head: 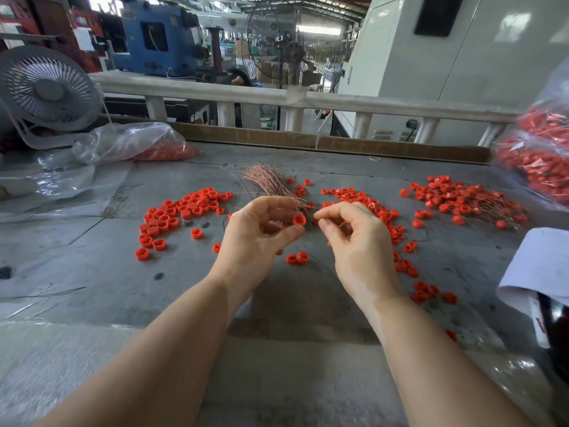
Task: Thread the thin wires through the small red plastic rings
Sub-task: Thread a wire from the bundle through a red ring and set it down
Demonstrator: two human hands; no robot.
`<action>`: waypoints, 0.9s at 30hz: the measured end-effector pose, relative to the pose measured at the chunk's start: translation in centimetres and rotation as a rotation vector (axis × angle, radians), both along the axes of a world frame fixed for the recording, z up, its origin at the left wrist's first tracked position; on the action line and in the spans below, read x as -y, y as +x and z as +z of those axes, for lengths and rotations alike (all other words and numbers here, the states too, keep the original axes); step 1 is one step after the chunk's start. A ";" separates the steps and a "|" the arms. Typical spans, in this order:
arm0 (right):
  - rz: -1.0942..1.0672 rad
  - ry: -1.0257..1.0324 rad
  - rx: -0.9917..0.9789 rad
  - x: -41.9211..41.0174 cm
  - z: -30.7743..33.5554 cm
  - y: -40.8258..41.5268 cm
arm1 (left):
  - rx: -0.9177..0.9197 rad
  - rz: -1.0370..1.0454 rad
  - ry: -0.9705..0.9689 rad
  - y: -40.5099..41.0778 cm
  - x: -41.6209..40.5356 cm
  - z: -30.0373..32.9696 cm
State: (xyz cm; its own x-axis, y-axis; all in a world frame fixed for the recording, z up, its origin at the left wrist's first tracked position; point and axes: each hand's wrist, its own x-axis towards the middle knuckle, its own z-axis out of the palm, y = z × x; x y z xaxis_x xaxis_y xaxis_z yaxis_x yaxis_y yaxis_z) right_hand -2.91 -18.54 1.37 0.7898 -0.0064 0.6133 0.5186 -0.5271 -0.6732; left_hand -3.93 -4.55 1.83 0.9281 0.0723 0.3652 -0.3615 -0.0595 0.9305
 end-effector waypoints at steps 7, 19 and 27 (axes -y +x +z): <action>0.001 0.017 0.014 0.0 0.0 0.1 | -0.006 -0.004 -0.015 0.1 0.1 -0.2; -0.002 0.011 0.012 0.0 0.1 0.0 | -0.010 -0.036 -0.004 -0.1 0.1 -0.1; 0.002 0.017 0.015 0.0 0.0 0.1 | -0.059 -0.058 -0.158 0.0 0.1 0.0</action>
State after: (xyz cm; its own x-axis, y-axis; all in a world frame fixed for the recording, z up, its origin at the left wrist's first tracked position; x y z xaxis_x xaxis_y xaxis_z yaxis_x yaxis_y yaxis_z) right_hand -2.77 -18.58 1.33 0.7804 -0.0158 0.6251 0.5297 -0.5147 -0.6742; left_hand -3.93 -4.70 1.78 0.9517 0.0705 0.2987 -0.3050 0.1082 0.9462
